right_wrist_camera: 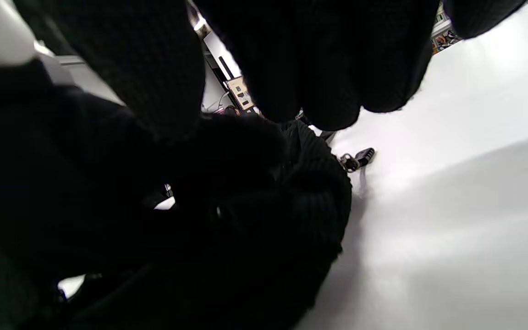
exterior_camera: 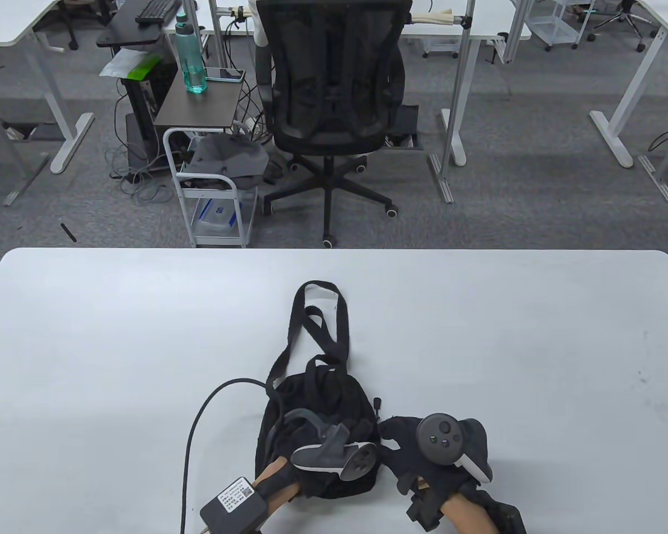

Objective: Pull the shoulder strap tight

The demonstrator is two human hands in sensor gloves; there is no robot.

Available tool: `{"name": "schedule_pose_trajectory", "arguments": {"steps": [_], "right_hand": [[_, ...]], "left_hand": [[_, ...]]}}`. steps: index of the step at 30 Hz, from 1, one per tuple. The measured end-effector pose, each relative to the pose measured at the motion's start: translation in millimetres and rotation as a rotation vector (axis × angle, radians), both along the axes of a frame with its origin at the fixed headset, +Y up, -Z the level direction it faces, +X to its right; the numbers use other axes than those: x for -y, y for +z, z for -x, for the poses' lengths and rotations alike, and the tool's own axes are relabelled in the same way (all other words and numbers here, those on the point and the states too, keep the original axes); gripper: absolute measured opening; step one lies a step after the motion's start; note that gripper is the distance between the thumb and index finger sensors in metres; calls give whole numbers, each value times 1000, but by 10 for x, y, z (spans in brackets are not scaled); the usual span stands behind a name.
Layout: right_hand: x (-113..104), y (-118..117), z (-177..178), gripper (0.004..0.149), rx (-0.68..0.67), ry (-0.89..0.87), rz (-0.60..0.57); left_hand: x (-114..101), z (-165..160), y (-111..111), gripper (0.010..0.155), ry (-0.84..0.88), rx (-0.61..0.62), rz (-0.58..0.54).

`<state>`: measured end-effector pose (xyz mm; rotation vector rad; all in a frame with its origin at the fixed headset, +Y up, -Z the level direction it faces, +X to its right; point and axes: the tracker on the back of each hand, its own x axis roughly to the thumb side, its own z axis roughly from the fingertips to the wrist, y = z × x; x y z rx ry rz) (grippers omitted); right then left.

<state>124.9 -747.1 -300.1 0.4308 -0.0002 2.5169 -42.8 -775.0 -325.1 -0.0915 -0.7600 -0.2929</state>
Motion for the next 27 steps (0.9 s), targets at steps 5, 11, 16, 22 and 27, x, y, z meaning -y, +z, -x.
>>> {"name": "schedule_pose_trajectory", "arguments": {"steps": [5,11,16,22,27], "right_hand": [[61,56,112,60,33,25,-34],[89,78,199,58,66,-66,-76],[52,130,250,52,86,-32,-174],[41,195,335,42,122,9,-254],[49,178,290,37,112,-26,-245]], "left_hand": [[-80,78,7,81,163,9,-13],[-151,127,80,82,256,57,-63],[-189,172,117,81,313,86,-96],[-176,193,116,80,329,97,-95],[-150,164,153,80,296,94,-132]]}}
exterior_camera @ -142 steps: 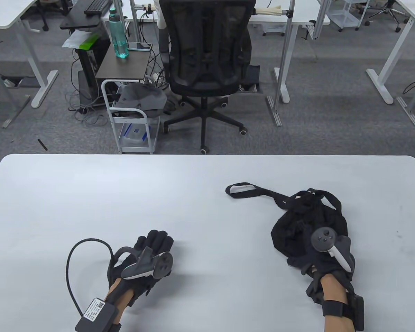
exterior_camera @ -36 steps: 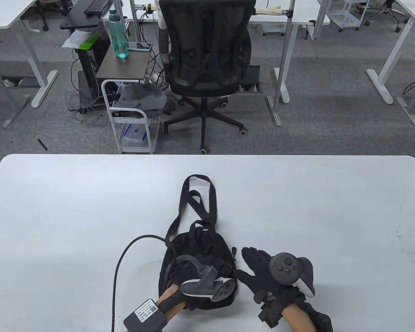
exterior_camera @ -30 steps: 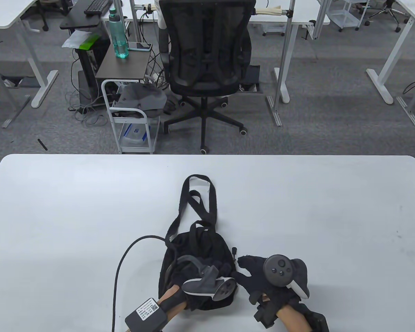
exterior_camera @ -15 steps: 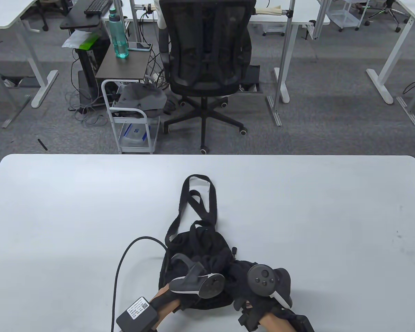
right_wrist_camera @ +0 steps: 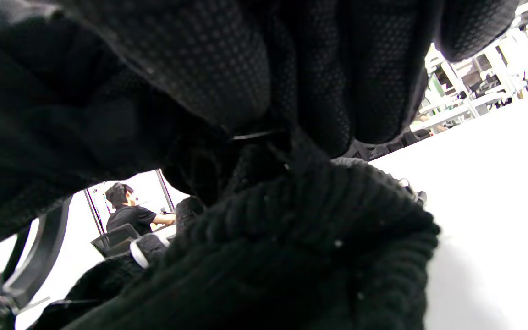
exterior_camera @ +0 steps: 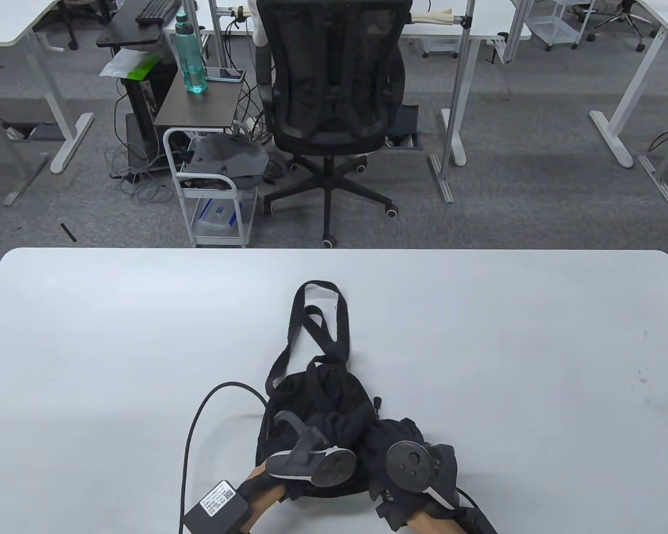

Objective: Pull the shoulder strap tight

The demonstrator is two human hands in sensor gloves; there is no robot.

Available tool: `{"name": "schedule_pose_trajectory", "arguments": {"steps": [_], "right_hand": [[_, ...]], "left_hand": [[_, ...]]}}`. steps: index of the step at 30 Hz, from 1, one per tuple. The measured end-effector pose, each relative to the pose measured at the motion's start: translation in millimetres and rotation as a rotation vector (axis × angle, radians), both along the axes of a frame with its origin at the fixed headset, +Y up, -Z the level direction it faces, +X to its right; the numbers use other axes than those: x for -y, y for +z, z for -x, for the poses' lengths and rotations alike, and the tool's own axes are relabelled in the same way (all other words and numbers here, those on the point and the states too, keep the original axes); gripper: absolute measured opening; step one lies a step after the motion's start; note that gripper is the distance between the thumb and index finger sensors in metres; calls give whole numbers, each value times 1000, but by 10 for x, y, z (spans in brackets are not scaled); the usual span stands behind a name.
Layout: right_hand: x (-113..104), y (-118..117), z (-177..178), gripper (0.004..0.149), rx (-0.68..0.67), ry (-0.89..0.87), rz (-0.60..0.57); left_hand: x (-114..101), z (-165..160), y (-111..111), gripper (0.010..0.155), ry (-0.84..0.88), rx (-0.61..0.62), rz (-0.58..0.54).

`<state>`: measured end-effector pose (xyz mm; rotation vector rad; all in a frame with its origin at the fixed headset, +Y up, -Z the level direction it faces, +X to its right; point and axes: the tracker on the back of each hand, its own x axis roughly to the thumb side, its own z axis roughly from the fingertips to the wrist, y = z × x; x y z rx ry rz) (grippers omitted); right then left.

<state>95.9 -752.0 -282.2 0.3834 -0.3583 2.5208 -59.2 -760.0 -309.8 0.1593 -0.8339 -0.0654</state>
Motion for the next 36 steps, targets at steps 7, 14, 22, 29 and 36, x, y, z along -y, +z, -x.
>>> {"name": "schedule_pose_trajectory", "arguments": {"steps": [7,14,22,29,36], "right_hand": [[12,18,-9,37,-37,1,-15],[40,-8,-42,37,-59,-53,40],[99,-128,-171,37,-93,-276,218],[174,-180,-191,42,-71,-363,289],[206,-234,-177,35,-66,-353,297]], "left_hand": [[-1,-27,110,71,-34,-45,-186],[12,-35,130,66,-96,-40,-340],[27,-66,165,68,-104,-15,-403],[33,-72,119,67,-83,-42,-420],[22,-63,164,67,-46,-14,-411]]}}
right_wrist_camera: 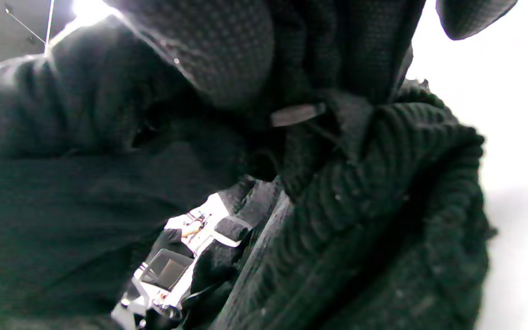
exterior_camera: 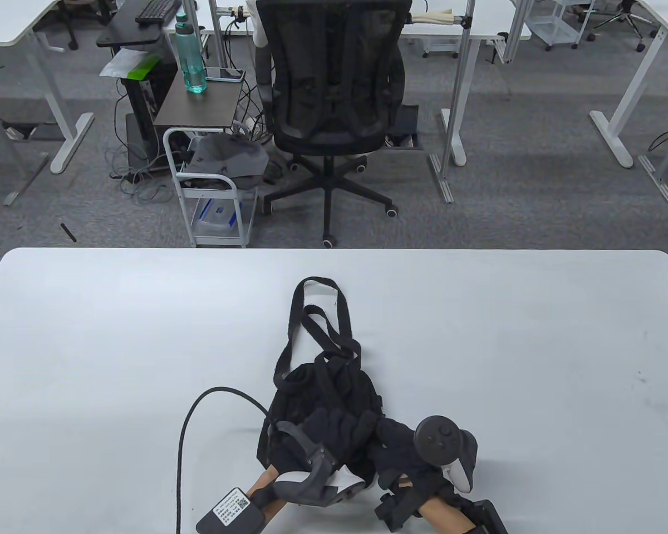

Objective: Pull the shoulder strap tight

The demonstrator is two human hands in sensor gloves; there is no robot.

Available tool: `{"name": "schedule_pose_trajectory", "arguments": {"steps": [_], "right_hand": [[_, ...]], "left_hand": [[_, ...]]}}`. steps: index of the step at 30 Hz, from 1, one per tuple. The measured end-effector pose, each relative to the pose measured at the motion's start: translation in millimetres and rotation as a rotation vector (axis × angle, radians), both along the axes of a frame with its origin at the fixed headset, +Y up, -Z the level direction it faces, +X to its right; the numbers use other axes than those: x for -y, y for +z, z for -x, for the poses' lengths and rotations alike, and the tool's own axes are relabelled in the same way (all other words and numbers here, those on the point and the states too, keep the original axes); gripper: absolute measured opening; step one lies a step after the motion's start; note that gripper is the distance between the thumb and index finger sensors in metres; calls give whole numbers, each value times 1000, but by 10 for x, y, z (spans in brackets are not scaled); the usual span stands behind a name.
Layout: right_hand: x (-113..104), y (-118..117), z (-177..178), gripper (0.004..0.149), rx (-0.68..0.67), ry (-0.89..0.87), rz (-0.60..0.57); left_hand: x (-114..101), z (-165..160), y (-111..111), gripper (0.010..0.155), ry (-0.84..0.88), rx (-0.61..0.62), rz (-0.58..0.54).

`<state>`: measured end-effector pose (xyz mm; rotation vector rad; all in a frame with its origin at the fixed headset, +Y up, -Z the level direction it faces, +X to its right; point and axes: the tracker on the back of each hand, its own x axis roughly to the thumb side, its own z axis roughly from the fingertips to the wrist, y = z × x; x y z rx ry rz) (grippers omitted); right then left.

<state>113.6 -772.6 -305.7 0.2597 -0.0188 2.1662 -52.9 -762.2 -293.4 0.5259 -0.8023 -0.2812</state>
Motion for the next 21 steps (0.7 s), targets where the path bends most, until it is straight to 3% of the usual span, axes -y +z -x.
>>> {"name": "schedule_pose_trajectory", "arguments": {"steps": [5,8,10,14,15,18,21], "right_hand": [[4,-3,8,36,-25,-1,28],[-63,-21,-29,36,-22,-56,24],[-69,-18,-37,36,-13,-37,10],[-96,-8,-44,36,-3,-7,-14],[-104,-1,-40,36,-5,1,-22],[-88,1,-32,35,-7,5,-24],[-74,-11,-33,35,-22,1,-6]], "left_hand": [[-1,-32,-18,65,-9,-32,32],[17,-54,-43,74,-25,-83,64],[-1,-49,-47,72,-12,-61,91],[-8,36,-125,71,98,-61,340],[-4,57,-150,69,121,-70,357],[-6,78,-182,68,132,-69,367],[2,68,-132,66,110,-36,284]]}}
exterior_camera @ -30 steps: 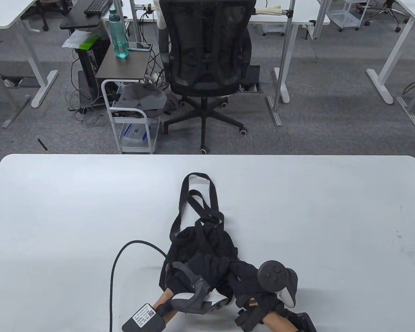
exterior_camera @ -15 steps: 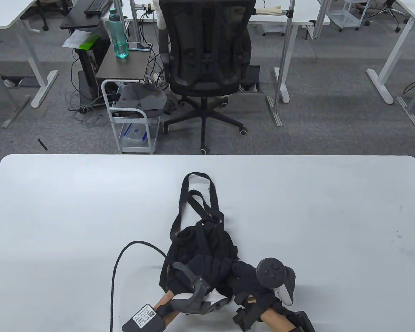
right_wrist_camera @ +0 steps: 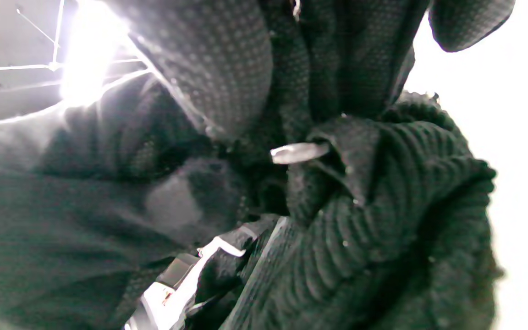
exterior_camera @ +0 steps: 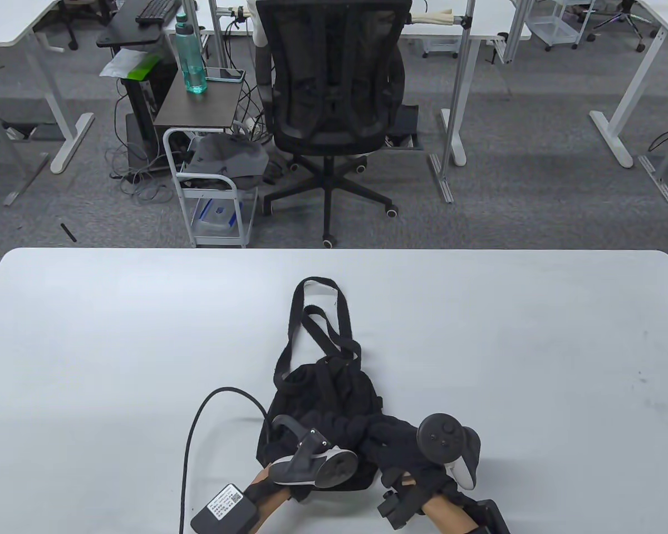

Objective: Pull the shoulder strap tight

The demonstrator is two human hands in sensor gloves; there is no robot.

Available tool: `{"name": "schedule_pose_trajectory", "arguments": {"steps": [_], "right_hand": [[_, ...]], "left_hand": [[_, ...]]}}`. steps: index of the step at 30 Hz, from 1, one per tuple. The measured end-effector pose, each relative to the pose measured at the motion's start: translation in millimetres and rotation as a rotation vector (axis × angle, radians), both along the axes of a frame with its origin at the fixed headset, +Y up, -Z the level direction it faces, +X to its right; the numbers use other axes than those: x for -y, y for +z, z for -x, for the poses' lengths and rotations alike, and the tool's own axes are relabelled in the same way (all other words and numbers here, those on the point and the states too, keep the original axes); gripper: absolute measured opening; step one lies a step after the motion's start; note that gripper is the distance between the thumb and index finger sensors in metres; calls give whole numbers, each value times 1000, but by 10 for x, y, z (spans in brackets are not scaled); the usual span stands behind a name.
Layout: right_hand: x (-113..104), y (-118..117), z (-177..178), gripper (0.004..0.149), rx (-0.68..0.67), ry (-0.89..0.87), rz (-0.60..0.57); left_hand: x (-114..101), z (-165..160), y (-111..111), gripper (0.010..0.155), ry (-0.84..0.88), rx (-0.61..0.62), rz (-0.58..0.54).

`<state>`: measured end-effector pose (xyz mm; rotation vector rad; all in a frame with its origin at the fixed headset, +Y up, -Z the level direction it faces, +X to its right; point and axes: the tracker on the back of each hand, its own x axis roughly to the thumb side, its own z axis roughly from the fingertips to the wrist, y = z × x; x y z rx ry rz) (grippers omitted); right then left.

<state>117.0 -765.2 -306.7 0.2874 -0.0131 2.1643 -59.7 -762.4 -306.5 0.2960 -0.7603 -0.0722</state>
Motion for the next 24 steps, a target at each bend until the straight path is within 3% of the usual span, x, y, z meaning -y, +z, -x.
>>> {"name": "schedule_pose_trajectory", "arguments": {"steps": [2,5,9,11,14,17,20,24], "right_hand": [[6,-13,1,35,-18,-3,21],[13,-43,-19,36,-75,-2,65],[7,-71,-116,37,-133,-58,117],[23,-77,-194,37,-140,-75,141],[51,-93,-272,37,-187,-105,178],[61,-108,-239,39,-183,-56,157],[33,-55,-177,53,-145,-5,81],[-29,7,-22,38,-64,25,-16]], "left_hand": [[26,-27,42,65,-79,31,-135],[63,-53,41,65,-184,32,-230],[38,-39,27,64,-148,49,-254],[28,14,-45,65,-154,-11,-246],[21,106,-116,65,-77,-16,-138],[28,81,-84,65,-81,-18,-174],[23,7,3,65,-88,-3,-203],[22,-87,120,66,-84,41,-215]]}}
